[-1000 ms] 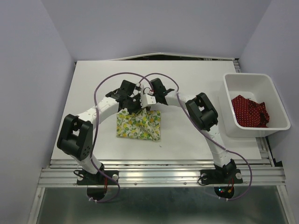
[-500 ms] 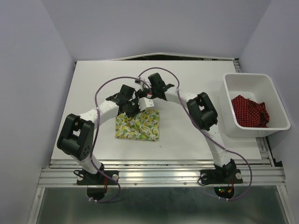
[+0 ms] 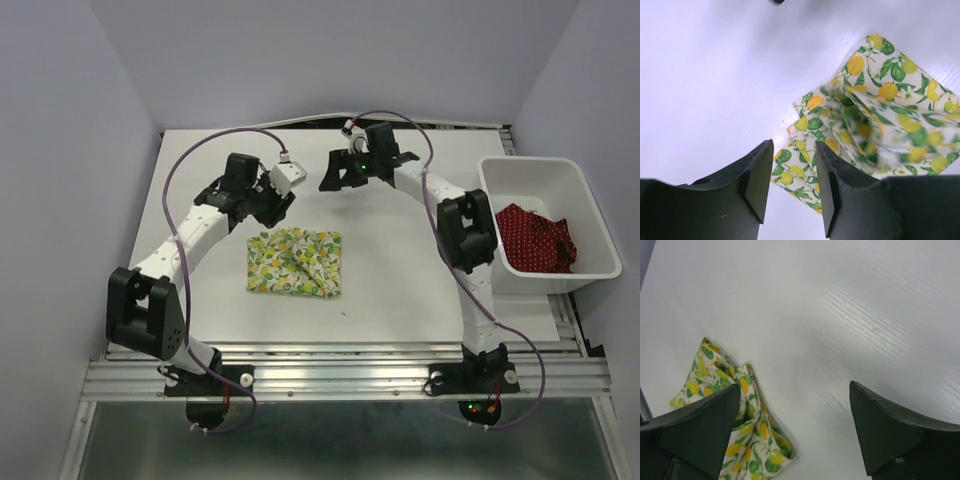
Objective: Fold and stack the skirts
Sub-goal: Fold the skirt
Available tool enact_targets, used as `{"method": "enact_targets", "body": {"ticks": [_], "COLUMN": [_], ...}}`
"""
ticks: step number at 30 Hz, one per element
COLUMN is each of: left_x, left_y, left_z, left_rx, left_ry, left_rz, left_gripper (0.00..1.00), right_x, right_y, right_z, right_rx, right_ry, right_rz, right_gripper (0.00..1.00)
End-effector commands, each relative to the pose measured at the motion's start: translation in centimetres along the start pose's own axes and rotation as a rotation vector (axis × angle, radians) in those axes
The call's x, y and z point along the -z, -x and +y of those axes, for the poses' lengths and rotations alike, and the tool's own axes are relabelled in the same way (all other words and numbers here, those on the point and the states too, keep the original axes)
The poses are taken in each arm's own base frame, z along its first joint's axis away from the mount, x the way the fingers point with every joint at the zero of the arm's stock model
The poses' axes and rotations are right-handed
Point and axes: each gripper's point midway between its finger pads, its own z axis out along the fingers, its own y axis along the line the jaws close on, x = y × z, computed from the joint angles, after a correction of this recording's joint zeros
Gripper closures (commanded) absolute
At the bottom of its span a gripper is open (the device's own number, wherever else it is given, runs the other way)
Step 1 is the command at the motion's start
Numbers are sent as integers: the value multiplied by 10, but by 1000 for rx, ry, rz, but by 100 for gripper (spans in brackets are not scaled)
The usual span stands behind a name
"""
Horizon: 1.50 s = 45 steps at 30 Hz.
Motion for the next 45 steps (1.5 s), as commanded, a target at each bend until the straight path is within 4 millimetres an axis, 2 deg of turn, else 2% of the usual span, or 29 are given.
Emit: {"method": "enact_targets", "body": {"ticks": [1,5,6,7,8,9,10,11,12,13,14,16,17,18,19,20,22,24,26,27,30,31,33,35,37,39,41,43,45], "left_x": [6,3,4,5,5,4,3,2,-1,-3,-6,-15,-22,-22,-27,-29,-32,-34,-36,-36,-38,-39,-40,-41,-43,-44,-45,-46,-48], "left_y": [0,-12,-16,-17,-19,-25,-27,-31,-38,-40,-45,-55,-61,-61,-66,-67,-71,-75,-81,-85,-94,-94,-96,-97,-102,-108,-110,-113,-114], "left_z": [5,-5,-7,-9,-11,-15,-18,-20,-23,-23,-23,-27,-28,-28,-29,-28,-25,-21,-19,-16,-13,-13,-12,-13,-13,-12,-10,-12,-14], "left_rx": [220,276,286,309,318,344,358,375,401,449,482,552,573,587,605,616,639,651,663,675,696,701,702,704,709,707,711,722,724], "left_ry": [-27,-67,-66,-65,-68,-74,-80,-80,-85,-70,-62,-74,-85,-83,-86,-80,-65,-48,-35,-28,-28,-28,-26,-29,-24,-10,-6,-25,-40], "left_rz": [-18,-12,-11,-10,-12,1,2,8,25,36,51,105,130,131,150,150,153,160,172,180,197,198,200,201,212,233,234,236,236], "left_gripper": [49,49,49,49,49,49,49,49,49,52,54,57,64,66,67,67,67,68,67,65,62,61,60,60,60,61,62,64,70], "right_x": [63,87,89,95,108,107,118,112,121,119,113,106,101,98,91,85,75,67,57,53,38,36,26,23,20,20,24,27,31], "right_y": [45,7,-16,-28,-29,-56,-57,-73,-72,-85,-94,-106,-111,-114,-116,-123,-127,-134,-137,-139,-141,-133,-138,-131,-133,-131,-124,-124,-123], "right_z": [69,82,80,84,94,93,105,102,115,125,127,147,152,157,153,164,161,169,162,165,157,153,141,134,124,121,125,128,134], "right_rx": [122,93,58,46,57,52,86,88,132,191,217,328,353,374,389,406,424,459,473,485,510,515,528,551,561,560,560,561,553], "right_ry": [38,57,57,75,79,72,70,50,42,14,-7,-42,-55,-68,-117,-115,-171,-189,-240,-241,-305,-343,-381,-422,-467,-487,-480,-466,-445], "right_rz": [-83,35,85,108,94,134,115,144,122,132,149,157,167,169,171,180,175,179,178,177,178,165,186,177,181,171,142,130,119], "right_gripper": [6,15,16,18,22,25,30,30,35,39,40,41,43,45,46,46,45,40,37,33,30,29,29,30,37,50,56,66,74]}}
